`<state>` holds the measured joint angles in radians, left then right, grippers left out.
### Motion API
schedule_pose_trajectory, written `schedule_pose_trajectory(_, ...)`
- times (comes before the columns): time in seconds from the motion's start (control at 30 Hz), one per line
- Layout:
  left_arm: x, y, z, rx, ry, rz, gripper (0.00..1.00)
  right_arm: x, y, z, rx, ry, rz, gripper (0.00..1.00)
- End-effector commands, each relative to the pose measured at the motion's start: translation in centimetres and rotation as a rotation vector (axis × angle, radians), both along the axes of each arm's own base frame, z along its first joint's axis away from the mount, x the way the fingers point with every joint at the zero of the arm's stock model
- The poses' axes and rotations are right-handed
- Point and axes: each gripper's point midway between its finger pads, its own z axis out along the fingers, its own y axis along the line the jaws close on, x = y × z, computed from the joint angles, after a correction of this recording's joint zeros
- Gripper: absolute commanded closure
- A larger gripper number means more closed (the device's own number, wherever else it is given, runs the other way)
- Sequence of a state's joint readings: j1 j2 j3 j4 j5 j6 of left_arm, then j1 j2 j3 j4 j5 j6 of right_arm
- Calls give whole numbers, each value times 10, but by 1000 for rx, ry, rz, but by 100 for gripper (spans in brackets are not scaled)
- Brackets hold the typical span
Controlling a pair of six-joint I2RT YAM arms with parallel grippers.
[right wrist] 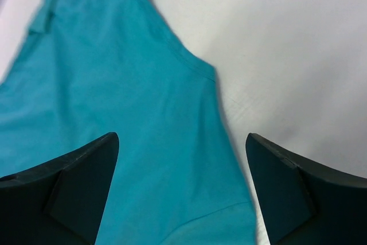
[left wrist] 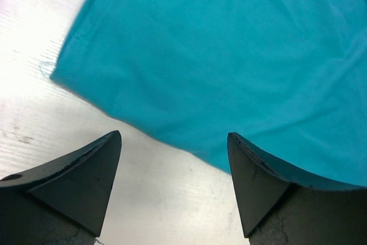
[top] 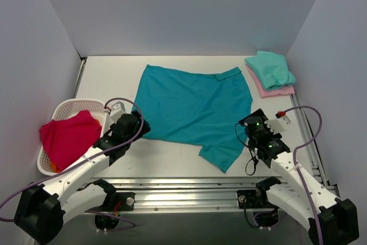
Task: Fold and stack the t-shirts
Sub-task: Flatten out the tshirt
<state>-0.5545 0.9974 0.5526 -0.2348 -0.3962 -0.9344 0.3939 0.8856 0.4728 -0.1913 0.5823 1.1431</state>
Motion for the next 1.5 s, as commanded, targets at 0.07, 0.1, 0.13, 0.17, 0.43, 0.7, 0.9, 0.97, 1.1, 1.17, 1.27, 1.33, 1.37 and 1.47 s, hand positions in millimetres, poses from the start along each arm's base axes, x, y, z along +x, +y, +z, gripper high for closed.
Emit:
schedule_pose_trajectory(0.07,27,17,11,117,-43,105,17,41,17,82,-27,-267,116,11)
schedule_pose_trajectory(0.1,33,15,13,128,-43,105,18,49,21,84,-41,-259,127,11)
schedule_pose_trajectory(0.13,34,16,6,148,-14,107,18,57,24,93,-47,-267,129,10)
schedule_pose_trajectory(0.17,36,16,0,161,12,111,19,69,28,117,-41,-302,127,11)
schedule_pose_trajectory(0.43,25,13,-59,162,141,117,21,117,47,138,-92,-272,154,11)
schedule_pose_trajectory(0.7,31,6,-97,173,241,106,24,127,45,142,-81,-290,151,11)
schedule_pose_trajectory(0.9,36,3,-122,182,288,106,67,121,26,147,-60,-321,123,11)
schedule_pose_trajectory(0.97,36,1,-130,178,307,102,83,117,20,148,-56,-330,114,11)
schedule_pose_trajectory(1.1,33,-4,-134,163,323,86,98,115,12,148,-61,-330,100,11)
schedule_pose_trajectory(1.17,26,-6,-129,164,320,77,98,115,12,145,-61,-323,104,11)
schedule_pose_trajectory(1.27,13,-2,-120,187,313,82,98,115,12,142,-61,-314,106,11)
schedule_pose_trajectory(1.33,4,-3,-112,183,301,77,98,115,11,141,-61,-312,104,11)
schedule_pose_trajectory(1.37,-3,0,-112,188,306,83,98,114,11,142,-62,-313,104,11)
schedule_pose_trajectory(1.47,-21,6,-105,193,311,84,98,112,10,145,-57,-321,104,11)
